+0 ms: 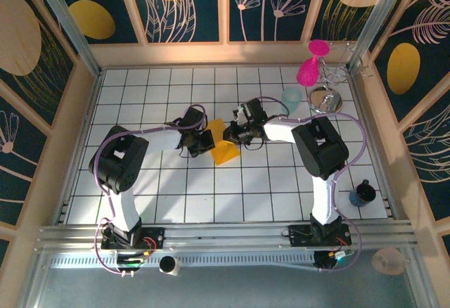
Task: Fold a paper plane with a square sheet of paper (pick it up from the middle)
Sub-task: Fold the triangle a second time at the center of the table.
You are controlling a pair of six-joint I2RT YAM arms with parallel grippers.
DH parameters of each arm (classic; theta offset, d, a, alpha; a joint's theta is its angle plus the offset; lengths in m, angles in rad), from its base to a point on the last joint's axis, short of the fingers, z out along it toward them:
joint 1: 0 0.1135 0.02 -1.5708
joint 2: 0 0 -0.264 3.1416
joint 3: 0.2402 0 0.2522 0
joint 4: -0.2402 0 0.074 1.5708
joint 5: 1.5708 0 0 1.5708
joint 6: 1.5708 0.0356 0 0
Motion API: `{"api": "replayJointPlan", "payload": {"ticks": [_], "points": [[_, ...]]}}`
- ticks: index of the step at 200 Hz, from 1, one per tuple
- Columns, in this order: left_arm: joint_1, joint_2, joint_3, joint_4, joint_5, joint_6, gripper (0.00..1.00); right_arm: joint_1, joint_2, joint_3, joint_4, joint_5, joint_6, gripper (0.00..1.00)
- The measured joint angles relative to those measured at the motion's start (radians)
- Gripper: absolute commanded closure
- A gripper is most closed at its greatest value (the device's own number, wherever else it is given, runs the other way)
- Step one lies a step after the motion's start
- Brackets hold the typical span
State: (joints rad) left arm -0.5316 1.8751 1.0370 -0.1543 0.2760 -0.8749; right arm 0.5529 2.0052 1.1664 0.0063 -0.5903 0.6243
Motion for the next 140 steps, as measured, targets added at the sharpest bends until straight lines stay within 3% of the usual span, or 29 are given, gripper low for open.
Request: {"api": "replayJointPlan", "payload": {"ticks": [140], "points": [[-0.001, 0.003, 0.006, -0.007, -0.008, 0.011, 1.00, -0.043, 0.046, 0.030, -0.018, 0.057, -0.043, 0.98]]}}
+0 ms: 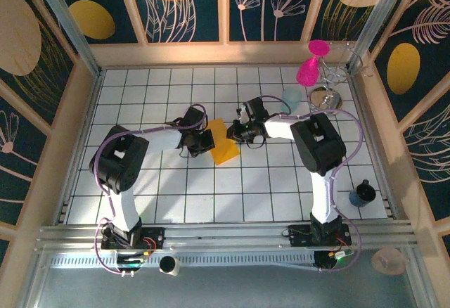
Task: Fold a paper plane with a square sheet of paper (pick it up from the middle)
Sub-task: Fold the triangle a second time at the center of the table.
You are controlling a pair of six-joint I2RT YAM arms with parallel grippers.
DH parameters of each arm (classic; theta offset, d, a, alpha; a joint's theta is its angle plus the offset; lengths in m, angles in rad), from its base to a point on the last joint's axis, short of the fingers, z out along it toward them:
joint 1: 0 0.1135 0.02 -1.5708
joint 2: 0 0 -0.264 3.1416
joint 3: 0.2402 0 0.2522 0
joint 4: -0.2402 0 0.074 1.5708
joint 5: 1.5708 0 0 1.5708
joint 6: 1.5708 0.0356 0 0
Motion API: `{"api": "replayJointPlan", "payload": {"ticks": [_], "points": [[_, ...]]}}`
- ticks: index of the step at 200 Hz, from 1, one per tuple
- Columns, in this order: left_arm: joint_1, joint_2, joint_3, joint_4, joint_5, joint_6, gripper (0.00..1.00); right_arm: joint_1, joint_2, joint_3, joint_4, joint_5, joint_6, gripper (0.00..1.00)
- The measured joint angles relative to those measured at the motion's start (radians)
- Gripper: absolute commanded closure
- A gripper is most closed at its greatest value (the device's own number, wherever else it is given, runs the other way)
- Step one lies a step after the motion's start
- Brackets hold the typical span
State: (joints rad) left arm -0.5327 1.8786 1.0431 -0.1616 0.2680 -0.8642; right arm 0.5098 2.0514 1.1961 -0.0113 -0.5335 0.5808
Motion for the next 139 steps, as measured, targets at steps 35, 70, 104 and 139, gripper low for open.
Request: {"api": "replayJointPlan", "payload": {"ticks": [35, 70, 104, 139], "points": [[0.000, 0.000, 0.002, -0.002, -0.001, 0.004, 1.00, -0.012, -0.042, -0.001, 0.006, 0.035, -0.021, 0.98], [0.000, 0.007, 0.017, -0.016, -0.005, 0.027, 1.00, 0.035, -0.067, -0.008, 0.034, 0.013, -0.021, 0.98], [0.000, 0.016, 0.035, -0.029, -0.014, 0.054, 1.00, 0.061, -0.053, -0.013, 0.030, -0.015, -0.018, 0.98], [0.000, 0.019, 0.038, -0.030, -0.015, 0.067, 1.00, 0.053, -0.005, -0.009, 0.011, -0.013, -0.018, 0.99]]}}
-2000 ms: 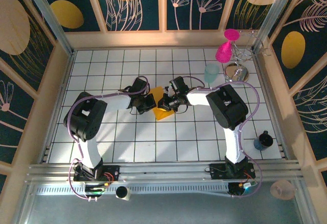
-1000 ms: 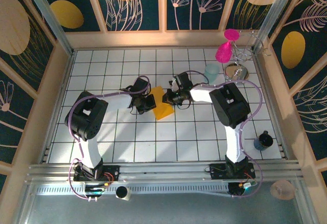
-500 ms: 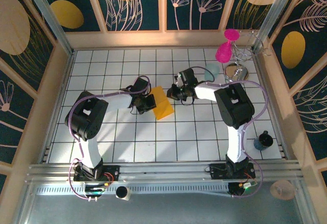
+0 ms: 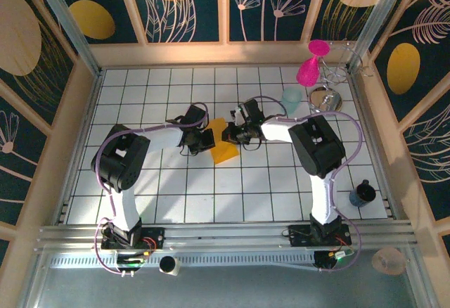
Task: Fold a paper plane with a square sheet of paper (pick it up from the middle)
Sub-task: Fold the triangle a second time at the center of the table.
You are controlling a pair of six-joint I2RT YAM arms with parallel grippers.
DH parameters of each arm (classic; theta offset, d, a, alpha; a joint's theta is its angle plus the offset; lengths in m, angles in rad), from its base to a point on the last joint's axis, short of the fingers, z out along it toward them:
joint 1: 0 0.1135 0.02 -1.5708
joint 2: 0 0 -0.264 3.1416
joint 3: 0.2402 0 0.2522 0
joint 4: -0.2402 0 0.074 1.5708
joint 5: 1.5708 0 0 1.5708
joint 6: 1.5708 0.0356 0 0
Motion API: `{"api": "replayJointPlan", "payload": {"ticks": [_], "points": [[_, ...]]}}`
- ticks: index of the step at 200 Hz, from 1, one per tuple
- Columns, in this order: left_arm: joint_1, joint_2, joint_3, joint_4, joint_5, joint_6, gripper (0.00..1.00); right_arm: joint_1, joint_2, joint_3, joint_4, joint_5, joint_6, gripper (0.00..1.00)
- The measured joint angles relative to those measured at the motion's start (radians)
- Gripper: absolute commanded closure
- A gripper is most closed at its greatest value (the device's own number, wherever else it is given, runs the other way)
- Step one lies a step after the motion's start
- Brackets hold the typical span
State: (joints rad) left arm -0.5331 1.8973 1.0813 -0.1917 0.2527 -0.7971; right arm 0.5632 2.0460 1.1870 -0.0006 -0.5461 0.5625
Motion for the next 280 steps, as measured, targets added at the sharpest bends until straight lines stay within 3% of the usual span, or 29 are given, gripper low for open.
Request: {"api": "replayJointPlan", "payload": {"ticks": [51, 117, 179, 280], "points": [[0.000, -0.014, 0.004, -0.004, -0.008, 0.005, 1.00, -0.005, 0.008, 0.002, -0.004, 0.003, 0.013, 1.00], [-0.031, -0.163, -0.061, 0.107, 0.063, -0.042, 1.00, -0.005, 0.008, -0.004, 0.004, 0.006, 0.074, 1.00], [-0.084, -0.131, -0.089, 0.108, 0.100, -0.051, 1.00, -0.005, 0.010, -0.004, 0.004, 0.005, 0.084, 1.00], [-0.098, -0.040, -0.017, -0.023, 0.056, 0.000, 1.00, -0.005, 0.010, -0.004, 0.004, 0.004, 0.095, 1.00]]}}
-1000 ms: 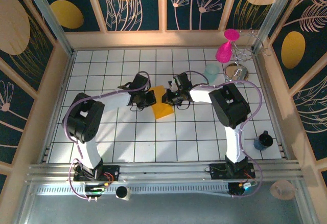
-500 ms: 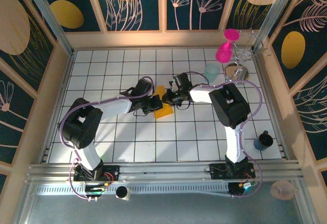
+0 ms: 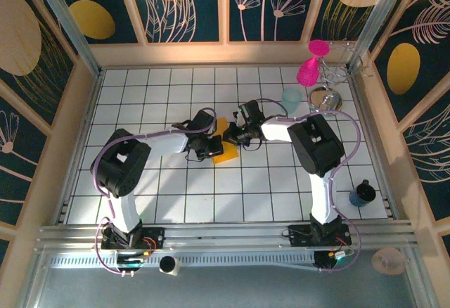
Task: Fold a paper plane with a square sheet of paper (pick it up from the middle)
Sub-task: Fold the triangle a second time at the center of the table.
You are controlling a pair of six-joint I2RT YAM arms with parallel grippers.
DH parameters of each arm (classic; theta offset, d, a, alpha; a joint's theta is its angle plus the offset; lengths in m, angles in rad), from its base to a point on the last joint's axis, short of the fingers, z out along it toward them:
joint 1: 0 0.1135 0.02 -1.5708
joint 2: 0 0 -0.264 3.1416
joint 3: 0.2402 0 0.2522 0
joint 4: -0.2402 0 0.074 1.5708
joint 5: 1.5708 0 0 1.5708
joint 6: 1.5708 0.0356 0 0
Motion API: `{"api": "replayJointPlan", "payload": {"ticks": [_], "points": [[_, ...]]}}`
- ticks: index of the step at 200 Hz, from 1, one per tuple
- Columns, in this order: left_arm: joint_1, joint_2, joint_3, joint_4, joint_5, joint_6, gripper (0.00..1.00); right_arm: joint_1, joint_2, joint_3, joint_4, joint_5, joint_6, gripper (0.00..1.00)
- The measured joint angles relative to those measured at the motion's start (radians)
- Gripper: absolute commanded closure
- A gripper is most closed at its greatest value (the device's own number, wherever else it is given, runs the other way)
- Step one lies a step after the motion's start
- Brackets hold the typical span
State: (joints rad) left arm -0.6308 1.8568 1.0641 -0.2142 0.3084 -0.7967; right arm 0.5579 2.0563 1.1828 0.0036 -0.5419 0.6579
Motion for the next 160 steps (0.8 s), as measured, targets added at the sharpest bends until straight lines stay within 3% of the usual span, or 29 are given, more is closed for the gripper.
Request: {"api": "replayJointPlan", "payload": {"ticks": [160], "points": [[0.000, 0.018, 0.008, -0.051, -0.014, 0.065, 1.00, 0.000, 0.002, 0.000, 0.000, -0.002, 0.003, 1.00]]}}
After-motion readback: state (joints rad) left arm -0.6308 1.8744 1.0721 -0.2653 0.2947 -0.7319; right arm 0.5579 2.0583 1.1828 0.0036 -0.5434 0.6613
